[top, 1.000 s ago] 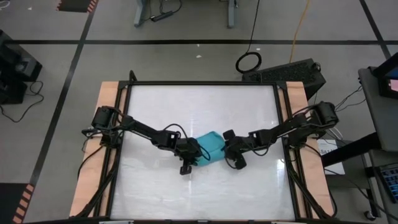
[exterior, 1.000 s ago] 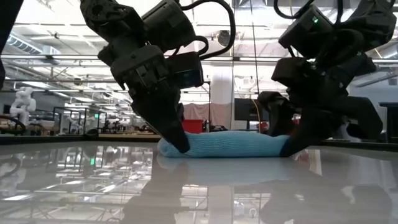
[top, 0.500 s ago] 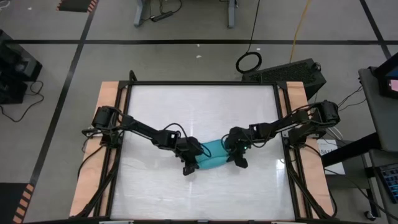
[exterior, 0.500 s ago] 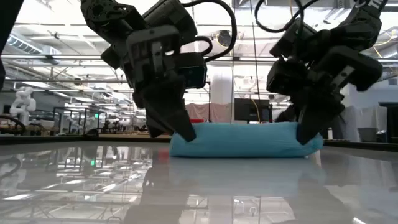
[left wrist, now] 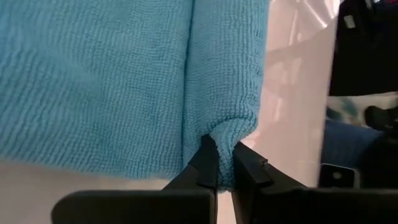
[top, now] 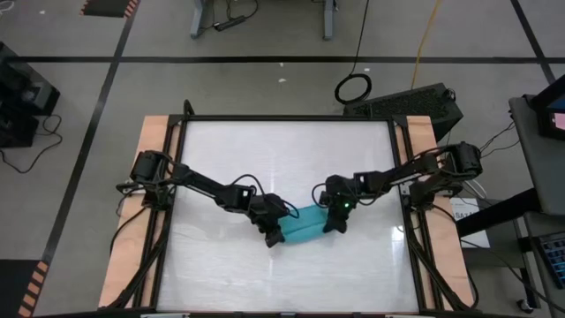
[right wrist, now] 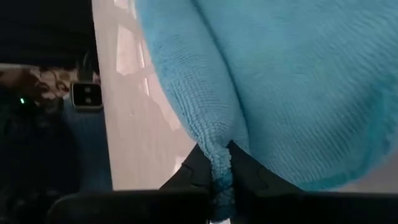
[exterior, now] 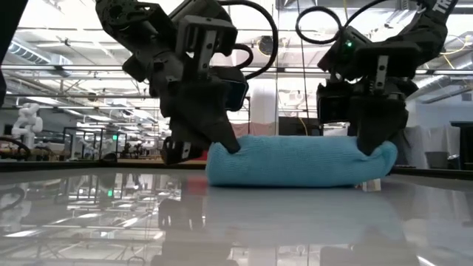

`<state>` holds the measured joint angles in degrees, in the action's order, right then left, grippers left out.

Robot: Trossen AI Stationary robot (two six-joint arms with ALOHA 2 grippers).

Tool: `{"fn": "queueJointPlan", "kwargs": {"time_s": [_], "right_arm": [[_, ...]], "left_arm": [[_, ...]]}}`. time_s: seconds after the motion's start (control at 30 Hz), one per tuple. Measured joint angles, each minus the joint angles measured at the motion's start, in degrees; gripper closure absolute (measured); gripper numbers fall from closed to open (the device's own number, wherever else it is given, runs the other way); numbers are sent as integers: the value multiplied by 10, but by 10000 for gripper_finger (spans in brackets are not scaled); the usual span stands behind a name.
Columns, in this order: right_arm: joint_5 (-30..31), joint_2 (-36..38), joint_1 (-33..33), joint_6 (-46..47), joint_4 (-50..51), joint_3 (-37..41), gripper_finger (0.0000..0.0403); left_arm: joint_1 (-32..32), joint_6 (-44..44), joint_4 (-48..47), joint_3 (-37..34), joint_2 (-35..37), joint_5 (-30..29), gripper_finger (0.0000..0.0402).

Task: Roll towel
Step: Roll the blue microfiber towel

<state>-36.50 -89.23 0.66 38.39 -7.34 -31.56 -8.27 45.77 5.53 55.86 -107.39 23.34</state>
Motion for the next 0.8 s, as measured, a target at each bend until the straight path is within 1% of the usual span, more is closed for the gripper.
{"fn": "queueJointPlan", "kwargs": {"time_s": [0.17, 0.3, 0.43, 0.53, 0.7, 0.8], "right_arm": [[0, -6, 14, 22, 21, -1, 392], [1, -19, 28, 34, 39, -1, 392], [-8, -32, 42, 52, 39, -3, 392], [-27, -41, 51, 57, 40, -3, 392], [-44, -43, 61, 57, 41, -3, 392], [-50, -43, 67, 58, 42, -3, 392]], "left_arm": [[6, 20, 4, 1, 0, 30, 383], [13, 34, 4, 1, 0, 31, 370], [12, 33, -5, 1, 0, 32, 345], [12, 15, -6, 1, 1, 37, 326], [11, -53, -10, 0, 20, 40, 277], [11, -94, -28, 0, 48, 15, 242]]}}
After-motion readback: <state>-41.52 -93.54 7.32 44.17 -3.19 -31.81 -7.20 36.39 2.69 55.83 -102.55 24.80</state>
